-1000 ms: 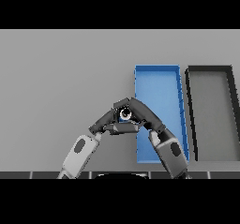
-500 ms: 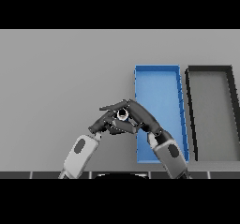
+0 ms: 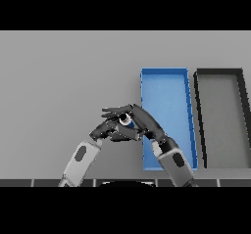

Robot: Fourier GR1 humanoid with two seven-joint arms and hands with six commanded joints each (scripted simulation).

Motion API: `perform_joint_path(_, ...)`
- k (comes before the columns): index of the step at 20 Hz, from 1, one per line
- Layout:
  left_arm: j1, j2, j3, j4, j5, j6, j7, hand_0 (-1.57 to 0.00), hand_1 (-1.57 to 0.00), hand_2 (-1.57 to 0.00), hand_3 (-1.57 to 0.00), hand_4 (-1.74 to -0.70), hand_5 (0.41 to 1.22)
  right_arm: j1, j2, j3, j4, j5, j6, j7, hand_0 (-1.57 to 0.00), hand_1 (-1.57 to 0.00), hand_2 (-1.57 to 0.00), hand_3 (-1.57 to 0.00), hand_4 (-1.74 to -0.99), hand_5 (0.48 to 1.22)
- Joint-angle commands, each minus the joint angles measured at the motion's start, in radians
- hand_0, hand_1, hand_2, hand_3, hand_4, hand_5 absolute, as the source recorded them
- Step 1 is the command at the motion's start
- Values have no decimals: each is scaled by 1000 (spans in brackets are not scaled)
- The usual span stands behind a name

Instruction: Pick up the blue pipe and place it into the blue bin.

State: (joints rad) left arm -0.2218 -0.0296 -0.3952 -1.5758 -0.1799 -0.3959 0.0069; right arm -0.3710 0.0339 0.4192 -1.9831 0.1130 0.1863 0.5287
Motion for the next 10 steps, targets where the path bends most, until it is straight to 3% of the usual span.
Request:
perform_joint_path(1, -14, -6, 3, 5, 0, 4, 26, -244, -224, -216, -195, -1017, 848, -1, 6, 7, 1, 18, -5, -7, -1568, -1568, -1569, -1566, -1740, 1217)
perform_joint_path(3, -14, -9, 13, 11, 16, 2, 36, -156, -143, -138, -124, -980, 704, -6, 2, -6, -6, 12, 3, -8, -1569, -1569, -1569, -1568, -1740, 1218)
perform_joint_path(5, -1, -20, 16, 4, 36, -2, 89, -100, -91, -88, -79, -969, 603, 1, 14, -2, 8, 21, 3, -12, -1570, -1570, -1570, -1569, -1740, 1219)
perform_joint_path(7, 14, -3, 8, 3, 12, 7, 52, -63, -58, -56, -50, -955, 538, 3, 30, -13, 9, 1, 1, -12, -1570, -1570, -1570, -1570, -1741, 1220)
perform_joint_path(10, 13, -8, 3, 13, -4, 23, 54, -32, -29, -28, -25, -928, 484, 1, 64, -46, -2, -65, 1, -11, -1571, -1571, -1571, -1570, -1741, 1220)
